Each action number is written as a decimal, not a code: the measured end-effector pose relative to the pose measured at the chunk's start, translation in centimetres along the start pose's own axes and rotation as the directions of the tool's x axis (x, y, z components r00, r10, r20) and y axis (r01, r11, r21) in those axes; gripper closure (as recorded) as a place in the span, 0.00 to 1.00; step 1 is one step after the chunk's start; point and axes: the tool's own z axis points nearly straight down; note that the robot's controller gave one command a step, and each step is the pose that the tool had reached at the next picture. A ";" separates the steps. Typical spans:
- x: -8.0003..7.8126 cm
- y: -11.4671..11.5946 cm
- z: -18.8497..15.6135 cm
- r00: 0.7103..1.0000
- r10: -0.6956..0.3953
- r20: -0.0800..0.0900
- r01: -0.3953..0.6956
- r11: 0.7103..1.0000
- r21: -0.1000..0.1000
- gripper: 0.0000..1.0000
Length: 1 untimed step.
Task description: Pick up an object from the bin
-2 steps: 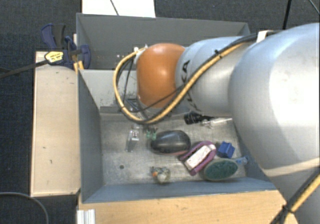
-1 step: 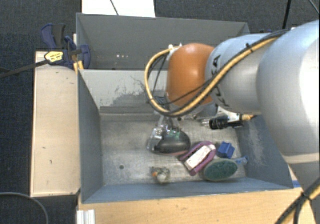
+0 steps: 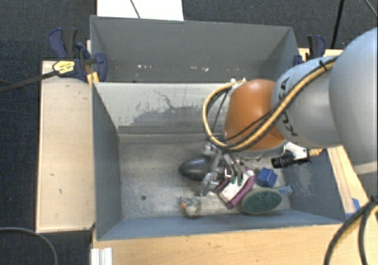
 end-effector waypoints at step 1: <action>0.0 0.3 -0.2 1.000 0.001 0.001 -0.001 1.000 -0.001 1.00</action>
Offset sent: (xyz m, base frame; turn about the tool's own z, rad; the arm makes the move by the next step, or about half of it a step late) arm 0.0000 0.0000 0.0000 0.0000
